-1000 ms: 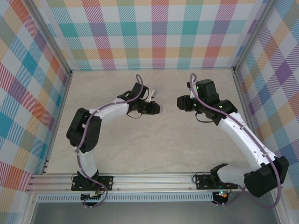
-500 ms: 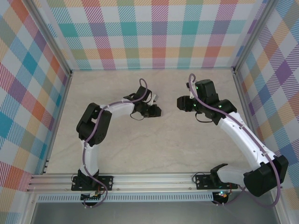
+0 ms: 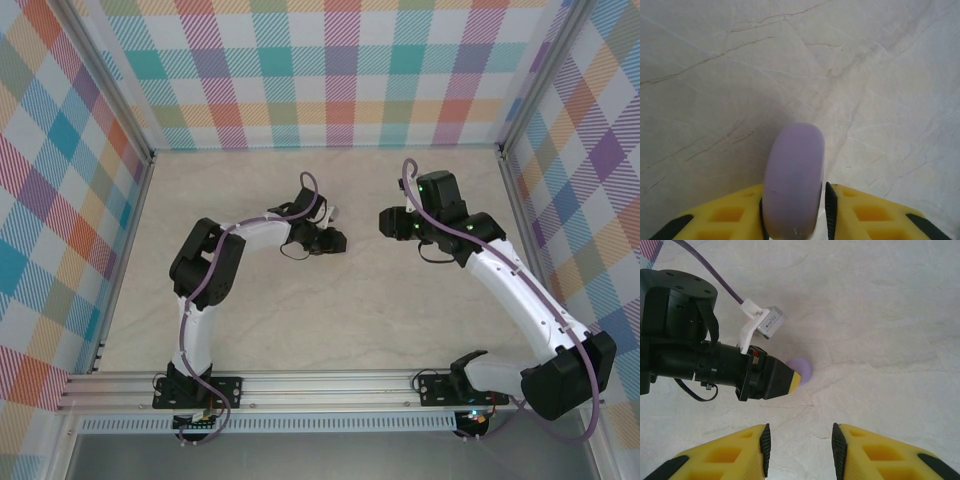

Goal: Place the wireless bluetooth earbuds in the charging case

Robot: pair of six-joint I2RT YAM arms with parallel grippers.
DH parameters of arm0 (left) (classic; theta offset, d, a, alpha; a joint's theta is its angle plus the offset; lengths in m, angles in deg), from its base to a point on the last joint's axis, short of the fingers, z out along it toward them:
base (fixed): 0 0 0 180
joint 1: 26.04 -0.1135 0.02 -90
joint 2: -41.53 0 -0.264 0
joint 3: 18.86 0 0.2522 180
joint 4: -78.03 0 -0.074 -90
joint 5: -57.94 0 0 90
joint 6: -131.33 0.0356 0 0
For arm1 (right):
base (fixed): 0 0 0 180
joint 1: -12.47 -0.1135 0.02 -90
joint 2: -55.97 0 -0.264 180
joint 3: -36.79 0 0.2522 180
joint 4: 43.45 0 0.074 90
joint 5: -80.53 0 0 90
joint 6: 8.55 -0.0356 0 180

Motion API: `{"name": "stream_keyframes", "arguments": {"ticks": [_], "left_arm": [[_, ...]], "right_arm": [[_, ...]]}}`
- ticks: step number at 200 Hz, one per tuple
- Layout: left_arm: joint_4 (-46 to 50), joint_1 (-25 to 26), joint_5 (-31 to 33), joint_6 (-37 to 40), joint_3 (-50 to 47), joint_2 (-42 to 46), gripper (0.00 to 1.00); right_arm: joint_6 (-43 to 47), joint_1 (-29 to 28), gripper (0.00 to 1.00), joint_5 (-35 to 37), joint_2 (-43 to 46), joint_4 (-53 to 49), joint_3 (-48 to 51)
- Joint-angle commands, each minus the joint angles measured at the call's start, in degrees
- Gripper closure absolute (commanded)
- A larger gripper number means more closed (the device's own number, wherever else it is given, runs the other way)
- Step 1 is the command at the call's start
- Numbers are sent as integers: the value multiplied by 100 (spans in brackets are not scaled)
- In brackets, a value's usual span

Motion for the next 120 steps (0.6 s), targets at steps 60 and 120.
{"name": "stream_keyframes", "arguments": {"ticks": [60,120], "left_arm": [[446,-6,1074,505,-422,1051,30],[905,-63,2501,1129,-894,2550,30]], "right_arm": [[250,-3,52,820,38,110,267],[346,20,52,2630,188,947,1131]]}}
